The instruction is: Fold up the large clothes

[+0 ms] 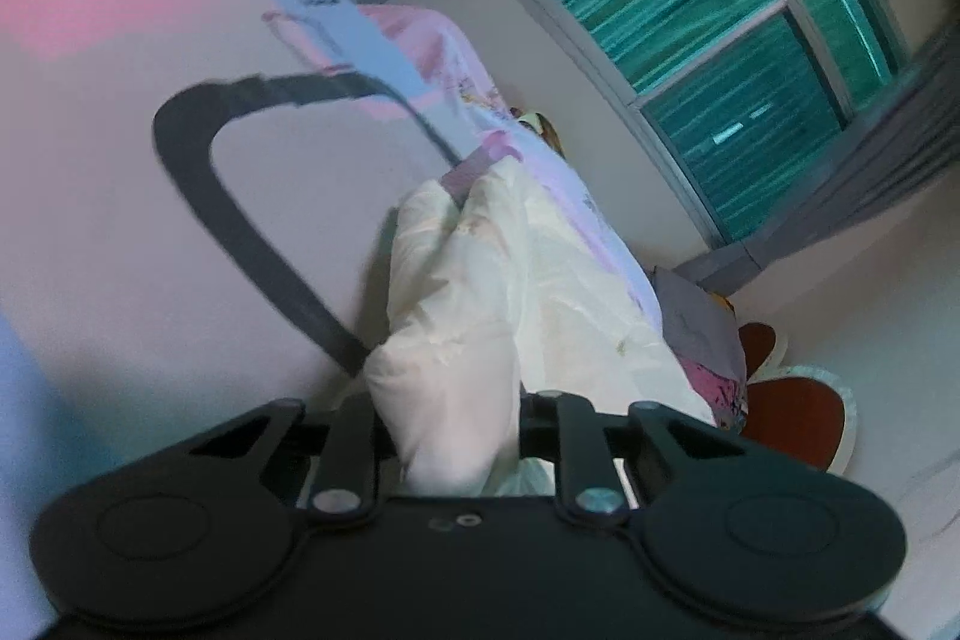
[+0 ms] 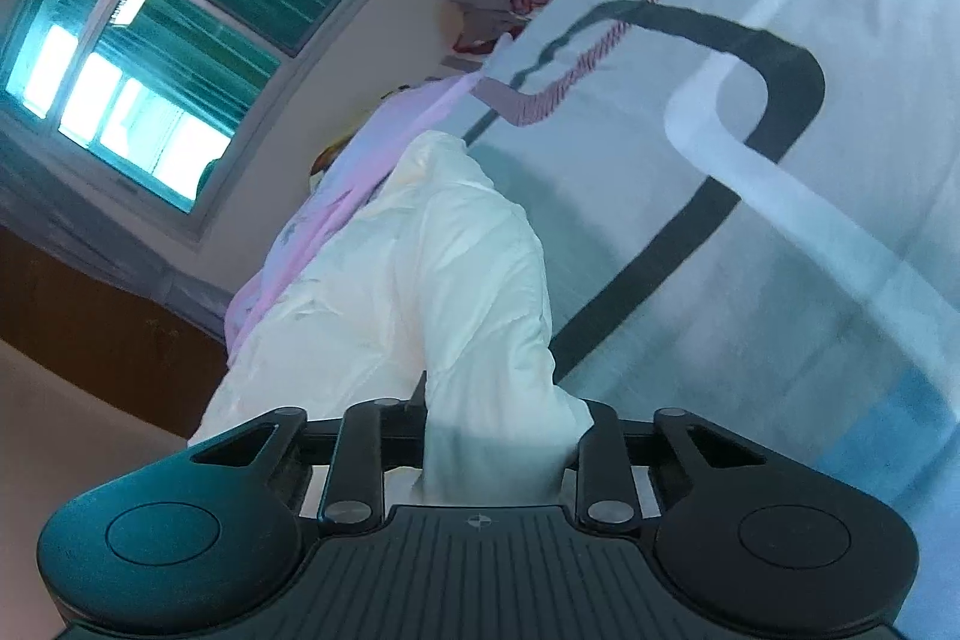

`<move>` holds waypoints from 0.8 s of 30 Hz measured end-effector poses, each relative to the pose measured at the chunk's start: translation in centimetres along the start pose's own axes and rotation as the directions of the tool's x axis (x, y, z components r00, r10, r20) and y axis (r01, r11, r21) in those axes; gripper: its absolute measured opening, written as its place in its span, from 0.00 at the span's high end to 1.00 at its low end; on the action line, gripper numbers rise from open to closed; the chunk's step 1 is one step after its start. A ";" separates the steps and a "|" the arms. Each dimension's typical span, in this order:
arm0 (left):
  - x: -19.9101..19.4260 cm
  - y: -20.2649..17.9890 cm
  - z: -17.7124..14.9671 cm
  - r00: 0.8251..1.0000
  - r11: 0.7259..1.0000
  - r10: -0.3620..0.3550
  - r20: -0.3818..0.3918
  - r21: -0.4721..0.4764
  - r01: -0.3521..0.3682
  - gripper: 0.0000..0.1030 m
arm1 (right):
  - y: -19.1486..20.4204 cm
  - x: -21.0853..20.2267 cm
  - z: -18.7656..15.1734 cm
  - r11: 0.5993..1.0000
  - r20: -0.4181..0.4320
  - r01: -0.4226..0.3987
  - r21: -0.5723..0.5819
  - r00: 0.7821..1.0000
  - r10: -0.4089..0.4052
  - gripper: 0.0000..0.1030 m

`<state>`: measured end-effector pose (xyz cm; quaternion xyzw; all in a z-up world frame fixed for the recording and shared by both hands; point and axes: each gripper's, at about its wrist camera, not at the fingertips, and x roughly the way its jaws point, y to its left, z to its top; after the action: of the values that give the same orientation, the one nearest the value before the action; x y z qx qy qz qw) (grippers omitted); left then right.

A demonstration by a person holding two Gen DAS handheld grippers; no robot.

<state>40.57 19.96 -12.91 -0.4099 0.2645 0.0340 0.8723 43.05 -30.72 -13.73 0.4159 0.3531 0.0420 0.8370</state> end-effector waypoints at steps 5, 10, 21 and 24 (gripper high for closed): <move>-2.4 -2.2 -0.3 1.000 0.998 -0.014 0.008 0.065 0.013 0.81 | 0.1 -2.3 0.0 1.000 0.005 0.000 -0.012 1.000 0.000 0.76; -4.8 -3.2 -1.6 1.000 0.997 -0.023 0.007 0.080 0.022 0.81 | -0.4 -4.8 -0.3 1.000 -0.001 -0.001 -0.012 1.000 0.001 0.77; -10.2 -2.9 -6.1 1.000 0.997 -0.028 -0.010 0.076 0.029 0.81 | -2.9 -11.4 -2.3 1.000 -0.013 0.002 -0.029 1.000 -0.002 0.77; -11.4 -2.5 -7.2 1.000 0.997 -0.027 -0.014 0.075 0.028 0.81 | -3.5 -12.9 -2.9 1.000 -0.016 0.001 -0.031 1.000 -0.002 0.77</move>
<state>28.34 14.84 -9.32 -0.3806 0.2655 0.0094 0.8857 30.78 -35.78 -10.26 0.4023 0.3593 0.0500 0.8406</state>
